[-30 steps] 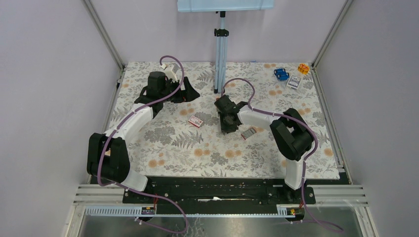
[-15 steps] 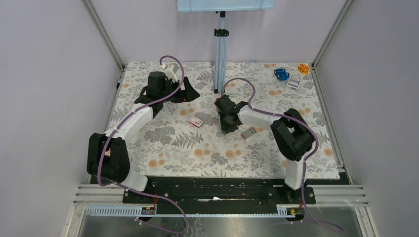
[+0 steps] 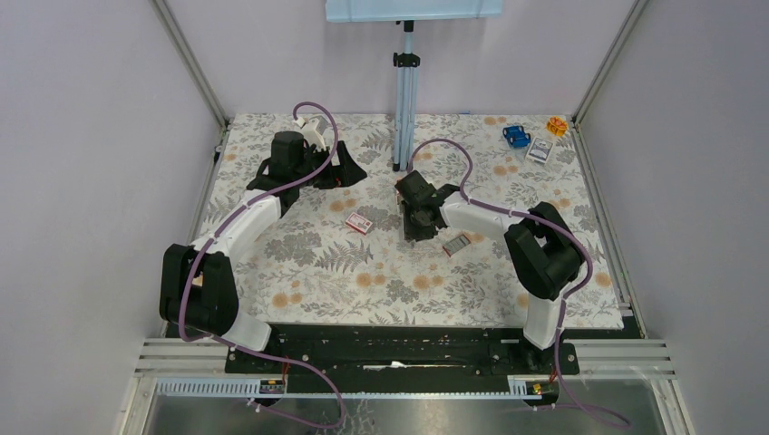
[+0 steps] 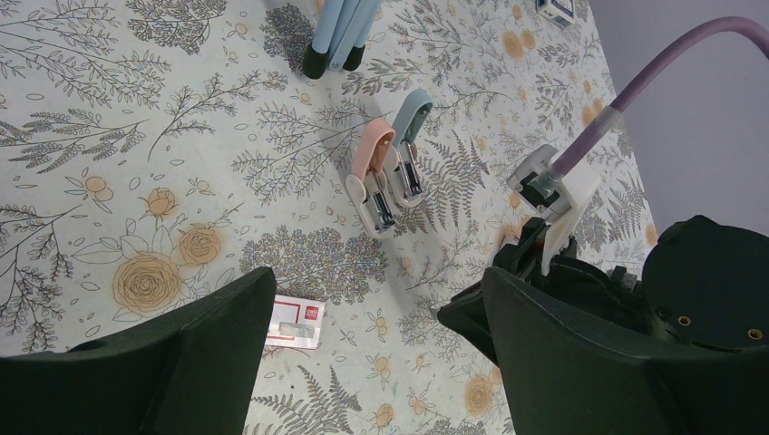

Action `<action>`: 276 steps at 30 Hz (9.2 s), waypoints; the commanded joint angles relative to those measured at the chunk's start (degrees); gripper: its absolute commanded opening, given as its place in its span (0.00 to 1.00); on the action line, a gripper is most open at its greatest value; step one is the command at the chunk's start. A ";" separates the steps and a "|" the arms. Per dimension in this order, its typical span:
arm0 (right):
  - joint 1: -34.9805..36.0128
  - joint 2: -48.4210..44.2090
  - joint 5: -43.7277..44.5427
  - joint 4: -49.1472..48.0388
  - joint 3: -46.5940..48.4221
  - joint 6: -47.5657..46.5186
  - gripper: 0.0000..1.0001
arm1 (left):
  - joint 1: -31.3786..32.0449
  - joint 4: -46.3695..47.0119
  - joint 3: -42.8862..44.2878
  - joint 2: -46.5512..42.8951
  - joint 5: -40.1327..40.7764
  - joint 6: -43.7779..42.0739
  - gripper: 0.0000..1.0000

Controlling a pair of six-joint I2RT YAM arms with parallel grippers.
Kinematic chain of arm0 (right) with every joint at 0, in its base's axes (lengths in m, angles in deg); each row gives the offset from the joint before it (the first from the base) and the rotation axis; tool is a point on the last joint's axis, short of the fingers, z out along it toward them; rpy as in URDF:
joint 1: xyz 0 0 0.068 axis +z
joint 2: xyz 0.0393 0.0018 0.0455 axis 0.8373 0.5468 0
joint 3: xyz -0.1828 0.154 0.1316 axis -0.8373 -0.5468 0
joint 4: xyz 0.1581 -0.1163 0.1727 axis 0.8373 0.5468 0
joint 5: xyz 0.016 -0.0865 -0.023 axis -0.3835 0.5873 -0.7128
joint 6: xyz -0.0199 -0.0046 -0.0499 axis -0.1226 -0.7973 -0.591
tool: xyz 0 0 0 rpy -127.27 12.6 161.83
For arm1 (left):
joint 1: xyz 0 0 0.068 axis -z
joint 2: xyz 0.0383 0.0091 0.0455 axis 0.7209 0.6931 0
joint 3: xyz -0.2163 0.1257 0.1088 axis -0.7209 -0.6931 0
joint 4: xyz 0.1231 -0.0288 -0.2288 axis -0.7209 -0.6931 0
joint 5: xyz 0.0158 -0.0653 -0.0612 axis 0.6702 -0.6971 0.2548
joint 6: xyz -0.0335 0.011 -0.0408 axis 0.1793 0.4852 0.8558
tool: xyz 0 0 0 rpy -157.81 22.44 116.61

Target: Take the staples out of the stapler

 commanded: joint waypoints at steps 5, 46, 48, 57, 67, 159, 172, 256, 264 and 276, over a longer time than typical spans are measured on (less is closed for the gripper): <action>0.71 0.96 -1.00 3.30 1.75 0.33 0.36 | 0.00 2.45 -0.14 -1.34 -0.69 0.25 0.88; -12.36 -16.51 -5.21 3.75 -13.21 -6.25 0.14 | 0.00 2.58 -0.14 -1.45 -0.92 0.44 0.88; -12.69 -16.43 -5.05 4.70 -13.25 -8.13 0.14 | 0.00 2.56 -0.15 -1.34 -0.94 0.50 0.88; -13.56 -12.79 -2.95 5.13 -10.61 -10.30 0.15 | -0.01 2.63 -0.29 -1.32 -0.90 0.47 0.88; -13.64 -12.86 1.15 7.44 -9.62 -10.78 0.22 | 0.00 2.66 -0.22 -1.11 -0.95 0.60 0.88; -12.87 -2.69 -1.50 3.55 -7.63 -7.74 0.42 | -0.05 1.73 0.20 0.10 -0.58 0.56 0.88; -10.54 -4.62 -6.17 1.40 -8.32 -7.81 0.43 | -0.05 1.67 0.18 0.28 -0.53 0.39 0.88; -18.21 -19.52 -3.20 -3.96 -24.75 -3.30 0.26 | 4.27 13.87 -7.61 14.00 10.63 3.90 0.75; -18.21 -17.51 -4.18 -4.93 -23.81 -3.68 0.25 | 4.62 13.87 -7.57 14.41 10.30 3.63 0.75; -18.24 -17.84 -4.47 -4.93 -23.94 -4.45 0.12 | 6.10 14.05 -8.51 15.48 10.66 3.79 0.73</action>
